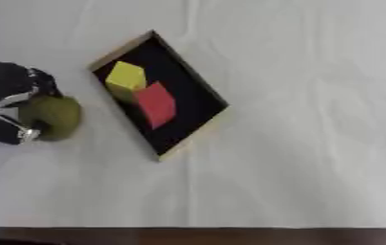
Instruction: Pick up objects on the table and place them in the box.
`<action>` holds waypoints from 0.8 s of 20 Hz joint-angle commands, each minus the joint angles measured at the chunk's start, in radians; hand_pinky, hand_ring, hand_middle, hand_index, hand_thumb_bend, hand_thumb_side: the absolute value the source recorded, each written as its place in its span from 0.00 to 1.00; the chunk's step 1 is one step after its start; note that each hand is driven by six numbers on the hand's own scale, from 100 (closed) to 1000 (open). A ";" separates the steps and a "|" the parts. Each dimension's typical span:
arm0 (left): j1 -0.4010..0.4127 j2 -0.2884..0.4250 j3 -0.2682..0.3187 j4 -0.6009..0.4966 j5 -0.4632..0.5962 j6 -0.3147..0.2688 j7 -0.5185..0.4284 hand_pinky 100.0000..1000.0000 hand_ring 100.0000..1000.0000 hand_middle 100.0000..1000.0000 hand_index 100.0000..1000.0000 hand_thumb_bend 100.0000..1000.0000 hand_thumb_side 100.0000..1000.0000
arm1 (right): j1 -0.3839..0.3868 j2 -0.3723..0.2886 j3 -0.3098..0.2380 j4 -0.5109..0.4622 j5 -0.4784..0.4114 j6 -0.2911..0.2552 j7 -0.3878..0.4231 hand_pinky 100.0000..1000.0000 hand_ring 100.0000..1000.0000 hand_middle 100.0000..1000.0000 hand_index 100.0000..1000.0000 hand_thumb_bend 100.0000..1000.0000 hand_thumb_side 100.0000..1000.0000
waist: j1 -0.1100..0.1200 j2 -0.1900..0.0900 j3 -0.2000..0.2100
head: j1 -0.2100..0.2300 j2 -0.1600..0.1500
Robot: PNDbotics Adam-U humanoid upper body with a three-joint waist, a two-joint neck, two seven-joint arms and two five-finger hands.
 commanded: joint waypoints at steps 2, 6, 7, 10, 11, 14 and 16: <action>-0.008 0.024 0.060 -0.108 0.080 0.030 0.068 0.51 0.48 0.46 0.59 0.00 0.00 | -0.004 -0.020 -0.020 -0.015 -0.003 0.004 0.001 0.98 0.80 0.61 0.72 0.00 0.46 | 0.004 -0.021 0.001 | -0.003 -0.004; -0.059 0.018 0.092 -0.119 0.143 -0.003 0.127 0.50 0.47 0.45 0.58 0.00 0.02 | -0.001 -0.020 -0.021 -0.015 -0.003 0.006 0.001 0.98 0.80 0.61 0.72 0.00 0.46 | 0.008 -0.026 0.004 | -0.010 0.001; -0.081 0.012 0.097 -0.119 0.156 -0.012 0.132 0.50 0.47 0.45 0.58 0.00 0.02 | 0.000 -0.021 -0.021 -0.015 -0.003 0.007 0.001 0.98 0.80 0.61 0.72 0.00 0.46 | 0.009 -0.028 0.005 | -0.012 0.003; -0.147 -0.015 0.105 -0.119 0.198 -0.029 0.133 0.49 0.46 0.45 0.58 0.00 0.03 | 0.002 -0.022 -0.021 -0.015 -0.002 0.007 0.001 0.98 0.80 0.61 0.72 0.00 0.46 | 0.012 -0.033 0.007 | -0.022 0.006; -0.173 -0.031 0.104 -0.119 0.214 -0.030 0.129 0.48 0.46 0.45 0.58 0.00 0.05 | 0.003 -0.022 -0.021 -0.015 -0.002 0.008 0.001 0.98 0.80 0.61 0.72 0.00 0.46 | 0.013 -0.034 0.007 | -0.026 0.008; -0.253 -0.089 0.095 -0.120 0.265 -0.019 0.107 0.49 0.46 0.45 0.58 0.00 0.07 | 0.001 -0.021 -0.020 -0.015 -0.003 0.011 0.001 0.98 0.80 0.61 0.72 0.00 0.46 | 0.015 -0.040 0.008 | -0.032 0.012; -0.303 -0.131 0.079 -0.118 0.293 -0.003 0.079 0.49 0.46 0.45 0.58 0.00 0.07 | -0.002 -0.019 -0.019 -0.015 -0.004 0.013 0.000 0.98 0.80 0.61 0.72 0.00 0.46 | 0.017 -0.044 0.008 | -0.033 0.015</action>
